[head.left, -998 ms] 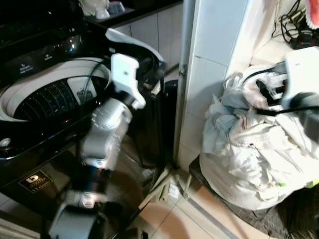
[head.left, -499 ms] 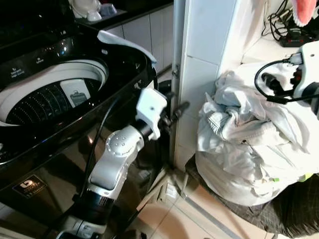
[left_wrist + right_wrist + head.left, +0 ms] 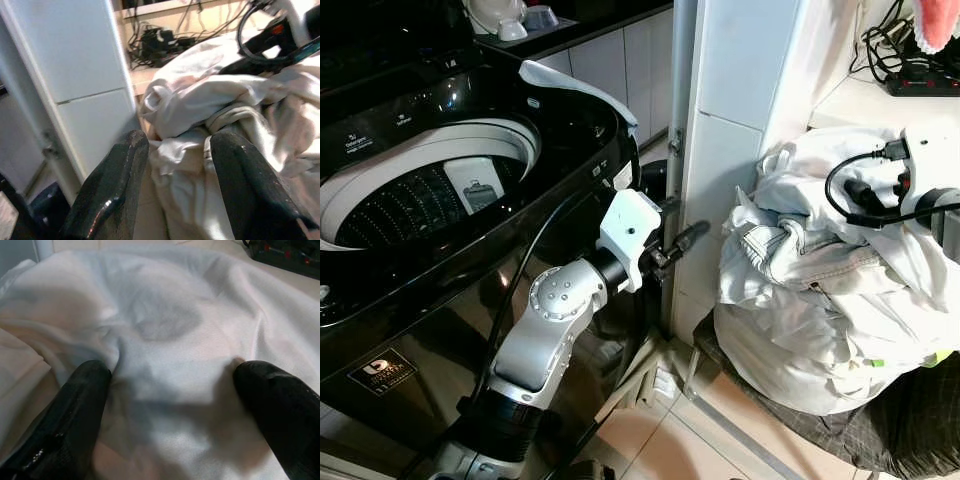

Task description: Clothes washing

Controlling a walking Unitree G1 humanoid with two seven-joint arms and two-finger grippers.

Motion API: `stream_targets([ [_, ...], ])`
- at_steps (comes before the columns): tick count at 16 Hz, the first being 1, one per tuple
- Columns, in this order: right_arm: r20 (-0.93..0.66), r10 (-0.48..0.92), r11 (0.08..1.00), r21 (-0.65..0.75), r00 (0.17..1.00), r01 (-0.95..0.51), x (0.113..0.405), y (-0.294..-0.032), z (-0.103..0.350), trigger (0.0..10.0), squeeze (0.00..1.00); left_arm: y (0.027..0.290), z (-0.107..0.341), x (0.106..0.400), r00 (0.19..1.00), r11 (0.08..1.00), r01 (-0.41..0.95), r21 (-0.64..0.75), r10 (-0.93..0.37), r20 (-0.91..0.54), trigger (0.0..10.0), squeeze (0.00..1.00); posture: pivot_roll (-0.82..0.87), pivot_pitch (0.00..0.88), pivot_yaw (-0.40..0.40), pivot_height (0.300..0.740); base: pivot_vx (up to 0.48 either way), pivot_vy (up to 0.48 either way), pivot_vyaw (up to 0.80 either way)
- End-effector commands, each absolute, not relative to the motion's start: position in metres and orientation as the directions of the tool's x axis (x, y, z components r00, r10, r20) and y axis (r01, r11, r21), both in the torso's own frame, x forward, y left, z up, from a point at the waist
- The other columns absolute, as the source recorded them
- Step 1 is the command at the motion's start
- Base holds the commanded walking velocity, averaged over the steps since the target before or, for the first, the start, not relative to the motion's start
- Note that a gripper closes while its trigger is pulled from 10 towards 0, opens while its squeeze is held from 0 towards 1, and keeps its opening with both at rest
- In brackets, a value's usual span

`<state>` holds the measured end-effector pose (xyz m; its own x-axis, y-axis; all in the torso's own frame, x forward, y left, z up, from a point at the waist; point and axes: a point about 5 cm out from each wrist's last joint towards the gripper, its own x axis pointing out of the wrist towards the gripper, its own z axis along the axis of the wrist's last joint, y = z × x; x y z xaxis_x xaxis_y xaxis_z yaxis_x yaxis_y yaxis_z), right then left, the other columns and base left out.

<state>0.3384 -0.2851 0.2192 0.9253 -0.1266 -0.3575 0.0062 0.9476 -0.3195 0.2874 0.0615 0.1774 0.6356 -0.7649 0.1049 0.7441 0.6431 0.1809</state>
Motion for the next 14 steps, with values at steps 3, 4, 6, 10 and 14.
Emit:
stream_targets([
  [3,-0.39,-0.122,0.961,-0.276,0.913,0.01,0.3384,-0.2873,0.2092,0.0,0.0,0.06,0.1818,0.2822,0.578,0.584,0.786,0.202,-0.811,0.096,10.0,0.0,-0.06,0.0,0.061,0.74,0.0,0.0,0.0],
  [4,-0.391,-0.119,0.963,-0.268,0.913,0.01,0.3382,-0.2875,0.2085,0.0,0.0,0.0597,0.1809,0.2798,0.556,0.56,0.805,0.195,-0.828,0.081,10.0,0.0,-0.06,0.0,0.061,0.74,0.0,0.0,0.0],
  [6,-0.399,-0.109,0.965,-0.261,0.911,0.002,0.3372,-0.2866,0.2064,0.0,0.0,0.0596,0.1799,0.2769,0.537,0.538,0.819,0.198,-0.841,0.065,10.0,0.0,-0.07,0.0,0.065,0.74,0.0,0.0,0.0],
  [10,-0.404,-0.083,0.969,-0.246,0.911,-0.021,0.3378,-0.2821,0.2044,0.0,0.0,0.0591,0.1791,0.277,0.535,0.535,0.823,0.193,-0.843,0.054,10.0,0.0,-0.07,0.0,0.065,0.74,0.0,0.0,0.0],
  [14,-0.386,-0.059,0.972,-0.232,0.921,-0.035,0.3392,-0.2787,0.2059,0.0,0.0,0.059,0.1787,0.2775,0.539,0.538,0.821,0.191,-0.841,0.048,10.0,0.0,-0.07,0.0,0.068,0.74,0.0,0.0,0.0],
])
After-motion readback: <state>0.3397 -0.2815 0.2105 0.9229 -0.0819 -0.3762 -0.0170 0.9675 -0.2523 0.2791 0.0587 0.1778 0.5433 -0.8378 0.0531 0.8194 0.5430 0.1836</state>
